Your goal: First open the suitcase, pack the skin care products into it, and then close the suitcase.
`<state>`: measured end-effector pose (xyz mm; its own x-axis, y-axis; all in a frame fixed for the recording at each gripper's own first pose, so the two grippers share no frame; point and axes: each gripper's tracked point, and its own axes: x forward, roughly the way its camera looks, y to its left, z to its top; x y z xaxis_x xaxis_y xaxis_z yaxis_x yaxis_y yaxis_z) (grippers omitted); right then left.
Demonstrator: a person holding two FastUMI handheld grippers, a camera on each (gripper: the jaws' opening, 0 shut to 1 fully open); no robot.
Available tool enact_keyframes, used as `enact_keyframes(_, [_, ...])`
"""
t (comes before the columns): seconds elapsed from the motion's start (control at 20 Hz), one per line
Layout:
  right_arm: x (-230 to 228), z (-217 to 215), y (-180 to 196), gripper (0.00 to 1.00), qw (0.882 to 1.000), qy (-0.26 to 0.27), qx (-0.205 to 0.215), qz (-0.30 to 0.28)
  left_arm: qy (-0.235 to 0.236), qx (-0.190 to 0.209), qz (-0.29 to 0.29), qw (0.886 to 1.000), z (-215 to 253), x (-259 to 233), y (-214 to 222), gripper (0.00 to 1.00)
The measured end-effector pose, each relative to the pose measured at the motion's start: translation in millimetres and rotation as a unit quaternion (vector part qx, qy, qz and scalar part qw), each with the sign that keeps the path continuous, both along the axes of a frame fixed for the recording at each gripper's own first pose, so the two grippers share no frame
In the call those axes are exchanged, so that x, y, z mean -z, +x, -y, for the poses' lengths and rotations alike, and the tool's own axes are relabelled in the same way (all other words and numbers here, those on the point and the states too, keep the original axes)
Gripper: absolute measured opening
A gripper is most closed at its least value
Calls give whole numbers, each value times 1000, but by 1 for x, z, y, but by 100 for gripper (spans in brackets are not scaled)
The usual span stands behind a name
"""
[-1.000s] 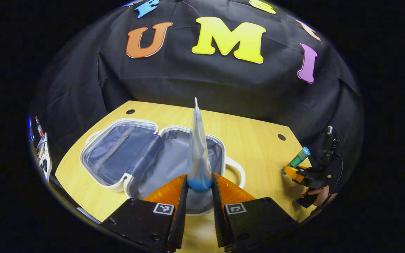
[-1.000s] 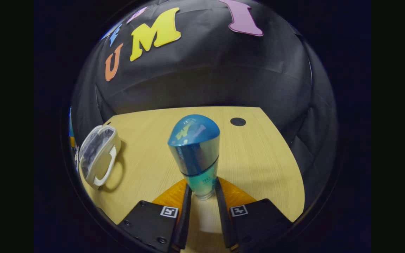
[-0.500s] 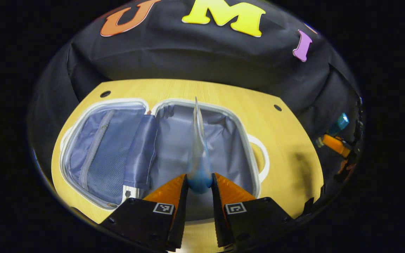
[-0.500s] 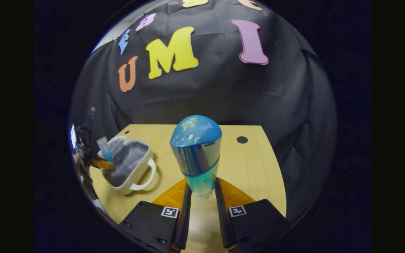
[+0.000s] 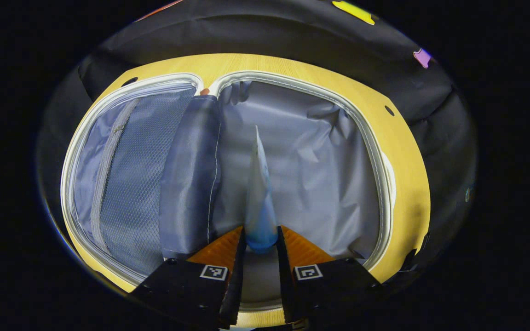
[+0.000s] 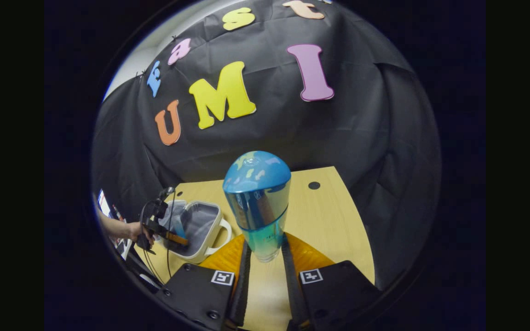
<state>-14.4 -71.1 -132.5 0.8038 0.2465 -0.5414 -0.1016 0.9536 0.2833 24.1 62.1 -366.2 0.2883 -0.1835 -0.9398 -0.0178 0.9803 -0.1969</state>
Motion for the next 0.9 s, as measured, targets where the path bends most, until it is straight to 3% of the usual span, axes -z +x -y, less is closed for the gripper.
enact_keyframes(0.45, [11, -43, -17, 35, 998, -22, -59, -18, 57, 11, -58, 997, -2, 10, 6, 40])
enact_keyframes(0.5, [10, -49, -19, 32, 997, -23, -65, -19, 59, 8, -57, 997, -2, 9, 7, 48])
enact_keyframes(0.55, [9, -55, -19, 32, 997, -24, -70, -19, 58, 9, -55, 997, -1, 11, 7, 41])
enact_keyframes(0.6, [10, -62, -20, 35, 997, -24, -75, -21, 52, 9, -53, 997, 1, 10, 7, 42])
enact_keyframes(0.65, [9, -70, -20, 32, 996, -25, -84, -22, 43, 8, -49, 998, 3, 8, 7, 55])
enact_keyframes(0.75, [8, -89, -14, 32, 994, -32, -101, -21, 15, 7, -25, 1000, 15, 1, 8, 59])
enact_keyframes(0.85, [10, -114, -7, 37, 992, -34, -121, -25, 19, 7, 0, 1000, 19, -12, 7, 87])
enact_keyframes(0.9, [10, -131, -4, 35, 990, -35, -135, -26, 21, 9, 22, 1000, 21, -21, 6, 92])
